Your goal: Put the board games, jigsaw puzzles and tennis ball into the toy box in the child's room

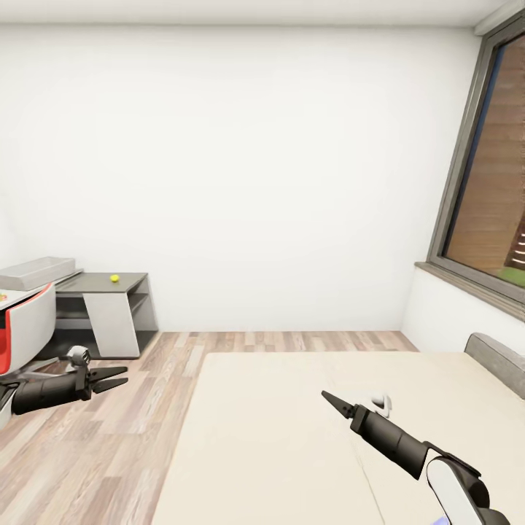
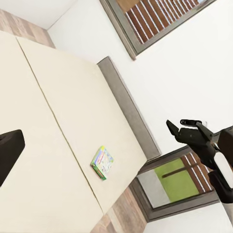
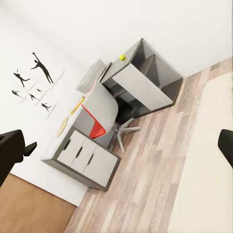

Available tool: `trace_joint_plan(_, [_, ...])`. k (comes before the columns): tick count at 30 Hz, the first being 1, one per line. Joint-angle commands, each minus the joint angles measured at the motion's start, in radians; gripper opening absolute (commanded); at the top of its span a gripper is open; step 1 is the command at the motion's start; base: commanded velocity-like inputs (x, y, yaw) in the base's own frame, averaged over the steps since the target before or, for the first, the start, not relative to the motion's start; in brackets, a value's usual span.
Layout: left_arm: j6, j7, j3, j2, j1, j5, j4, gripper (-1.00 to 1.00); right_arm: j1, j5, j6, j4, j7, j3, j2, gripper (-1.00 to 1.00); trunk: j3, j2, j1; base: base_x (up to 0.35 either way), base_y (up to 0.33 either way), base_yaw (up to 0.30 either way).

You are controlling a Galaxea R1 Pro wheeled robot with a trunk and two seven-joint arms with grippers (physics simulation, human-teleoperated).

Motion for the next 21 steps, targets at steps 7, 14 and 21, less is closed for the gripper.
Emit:
trace_joint_plan(7, [0.011, -0.004, 0.0, 0.0, 0.0, -0.001, 0.0, 1.0, 0.0, -0.006, 0.008, 0.0, 0.001, -0.001, 0.0, 1.0, 0.0, -0.001, 0.0, 0.0, -0.265, 0.0])
trace_joint_plan(14, [0.011, -0.004, 0.0, 0.0, 0.0, -0.001, 0.0, 1.0, 0.0, -0.006, 0.008, 0.0, 0.001, -0.001, 0.0, 1.0, 0.0, -0.001, 0.0, 0.0, -0.265, 0.0])
trace_joint_plan(21, [0.011, -0.004, 0.0, 0.0, 0.0, -0.001, 0.0, 1.0, 0.0, -0.006, 0.008, 0.0, 0.001, -0.001, 0.0, 1.0, 0.0, -0.001, 0.0, 0.0, -0.265, 0.0])
